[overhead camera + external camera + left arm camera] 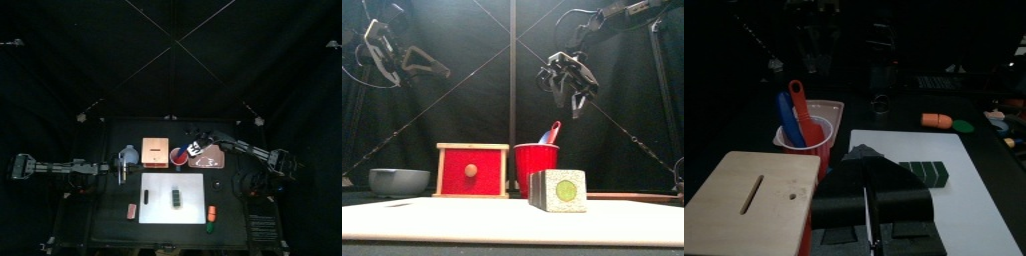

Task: Place sushi on board then cut the sushi with the knife then place the pieces on the plate
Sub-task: Pick knife at handle with right hand

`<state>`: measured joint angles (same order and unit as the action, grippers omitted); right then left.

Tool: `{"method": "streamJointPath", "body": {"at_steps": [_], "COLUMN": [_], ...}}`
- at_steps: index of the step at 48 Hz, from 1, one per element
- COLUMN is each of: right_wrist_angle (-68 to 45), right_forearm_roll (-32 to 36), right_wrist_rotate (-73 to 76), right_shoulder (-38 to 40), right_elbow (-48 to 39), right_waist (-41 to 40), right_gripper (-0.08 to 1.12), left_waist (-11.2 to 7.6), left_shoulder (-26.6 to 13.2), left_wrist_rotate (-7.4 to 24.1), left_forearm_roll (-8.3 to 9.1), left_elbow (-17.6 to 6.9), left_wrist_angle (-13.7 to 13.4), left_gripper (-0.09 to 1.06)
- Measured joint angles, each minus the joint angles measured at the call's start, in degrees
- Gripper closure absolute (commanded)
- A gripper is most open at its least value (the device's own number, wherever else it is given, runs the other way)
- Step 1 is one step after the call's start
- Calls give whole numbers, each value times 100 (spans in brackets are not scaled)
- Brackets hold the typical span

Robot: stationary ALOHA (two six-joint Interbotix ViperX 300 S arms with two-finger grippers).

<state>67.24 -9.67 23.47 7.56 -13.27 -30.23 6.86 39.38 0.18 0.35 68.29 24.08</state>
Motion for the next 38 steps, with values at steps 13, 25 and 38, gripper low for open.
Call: {"method": "streamJointPath", "body": {"at_steps": [13, 25, 38], "right_wrist_angle": [88, 413, 650], "right_forearm_roll": [-492, -888, -888], "right_wrist_rotate": [-1397, -2004, -2083], "right_shoulder": [-422, -1081, -1450], "right_elbow": [202, 615, 1020], "right_waist": [-668, -615, -589], "right_gripper": [13, 13, 13], "left_waist": [26, 70, 132], "left_shoulder": [-9, -9, 0], "left_wrist_rotate": [0, -9, -9], "left_forearm_roll": [0, -44, -79], "left_elbow": [0, 44, 44], "left_wrist_angle": [-9, -9, 0], "left_gripper": [98, 98, 98]}}
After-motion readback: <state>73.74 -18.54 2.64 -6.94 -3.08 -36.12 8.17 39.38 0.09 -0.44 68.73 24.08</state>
